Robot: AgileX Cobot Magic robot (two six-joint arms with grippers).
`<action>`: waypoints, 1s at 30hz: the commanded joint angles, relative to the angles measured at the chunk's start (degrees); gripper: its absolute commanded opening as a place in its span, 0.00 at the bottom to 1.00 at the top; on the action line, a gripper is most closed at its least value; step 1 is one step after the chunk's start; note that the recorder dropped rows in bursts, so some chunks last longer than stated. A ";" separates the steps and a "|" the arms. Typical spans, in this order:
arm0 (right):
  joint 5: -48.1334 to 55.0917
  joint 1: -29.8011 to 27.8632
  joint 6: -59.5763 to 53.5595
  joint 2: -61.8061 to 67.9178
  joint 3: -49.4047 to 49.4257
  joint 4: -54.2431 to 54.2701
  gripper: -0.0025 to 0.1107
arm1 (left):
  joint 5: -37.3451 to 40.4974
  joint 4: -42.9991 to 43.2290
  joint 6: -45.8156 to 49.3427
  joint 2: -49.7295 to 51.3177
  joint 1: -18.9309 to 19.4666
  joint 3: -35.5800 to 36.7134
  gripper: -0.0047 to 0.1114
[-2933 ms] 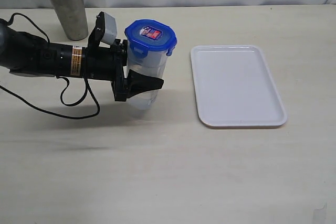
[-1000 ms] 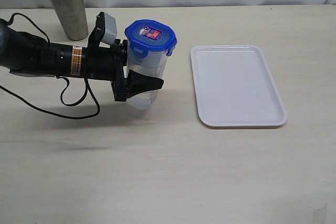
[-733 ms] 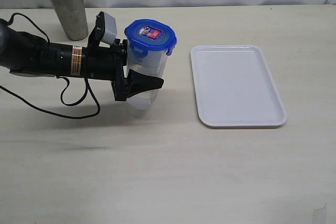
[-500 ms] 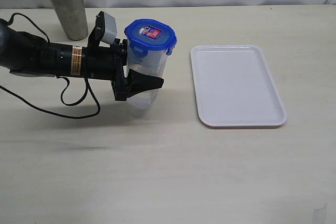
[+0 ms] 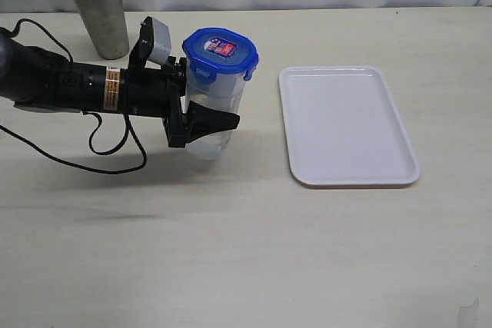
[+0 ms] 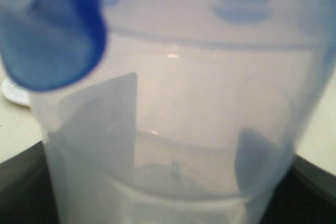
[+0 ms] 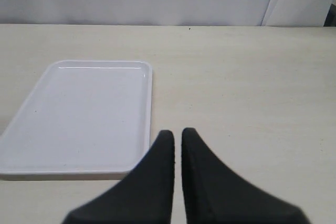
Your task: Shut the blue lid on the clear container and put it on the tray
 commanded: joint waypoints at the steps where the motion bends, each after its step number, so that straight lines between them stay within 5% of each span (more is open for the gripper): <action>1: -0.73 -0.44 0.35 -0.23 0.20 0.50 0.07 | -2.19 -2.06 -0.12 -0.93 0.05 -0.34 0.04; 30: -0.97 -0.44 1.99 -0.23 0.20 1.05 0.07 | -2.19 -2.06 -0.12 -0.93 0.05 -0.34 0.04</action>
